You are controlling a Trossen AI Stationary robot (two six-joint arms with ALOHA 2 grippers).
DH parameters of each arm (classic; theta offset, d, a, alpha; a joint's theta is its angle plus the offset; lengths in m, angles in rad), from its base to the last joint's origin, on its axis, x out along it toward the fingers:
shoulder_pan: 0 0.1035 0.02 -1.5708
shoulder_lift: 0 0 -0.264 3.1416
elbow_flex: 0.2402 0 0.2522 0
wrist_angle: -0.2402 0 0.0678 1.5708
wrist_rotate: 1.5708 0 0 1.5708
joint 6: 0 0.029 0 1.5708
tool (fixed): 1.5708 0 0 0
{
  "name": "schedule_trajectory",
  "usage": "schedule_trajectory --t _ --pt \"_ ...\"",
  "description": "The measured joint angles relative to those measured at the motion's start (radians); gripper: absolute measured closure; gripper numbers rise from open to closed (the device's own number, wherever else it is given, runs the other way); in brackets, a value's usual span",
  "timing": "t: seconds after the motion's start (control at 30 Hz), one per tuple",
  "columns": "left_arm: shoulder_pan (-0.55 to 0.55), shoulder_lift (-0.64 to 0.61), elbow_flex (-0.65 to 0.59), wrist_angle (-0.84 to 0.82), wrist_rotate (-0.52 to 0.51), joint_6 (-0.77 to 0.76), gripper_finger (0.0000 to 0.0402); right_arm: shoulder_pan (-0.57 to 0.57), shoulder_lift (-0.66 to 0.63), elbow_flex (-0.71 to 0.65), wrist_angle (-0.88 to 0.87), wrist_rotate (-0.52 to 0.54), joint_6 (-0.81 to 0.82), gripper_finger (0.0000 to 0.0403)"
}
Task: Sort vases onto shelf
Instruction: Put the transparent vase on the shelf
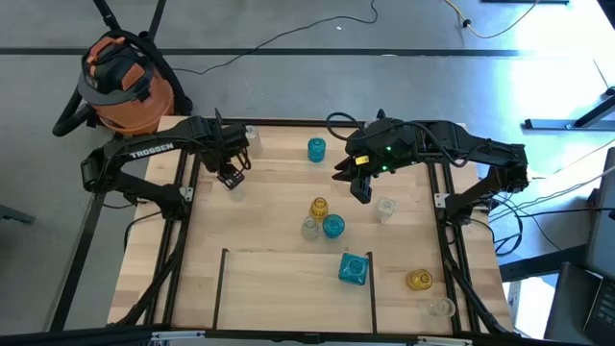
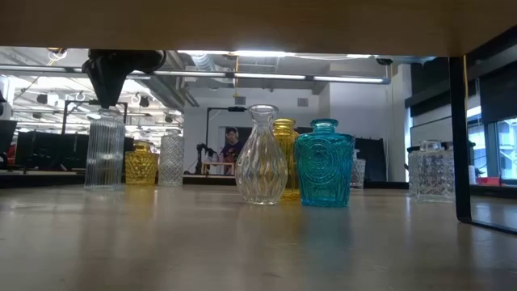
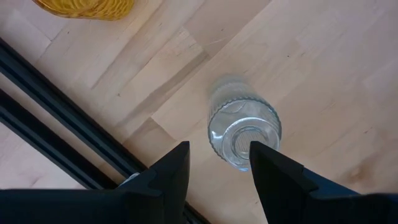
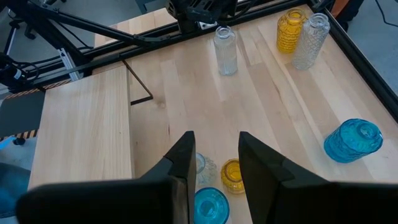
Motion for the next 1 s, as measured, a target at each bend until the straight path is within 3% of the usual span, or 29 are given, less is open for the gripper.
schedule_trajectory --t 0.5,0.83,1.0 --pt "-0.037 0.018 -0.003 0.012 -0.037 -0.027 0.0241 0.000 0.000 0.000 -0.001 -0.001 0.000 0.0318" --pt "-0.040 0.012 -0.140 0.065 0.033 -0.042 0.0242 0.000 0.000 0.000 -0.001 -0.003 0.006 0.0318" --pt "-0.040 0.017 -0.132 0.072 0.071 0.001 0.0287 0.000 0.000 0.000 -0.001 -0.003 0.006 0.0318"
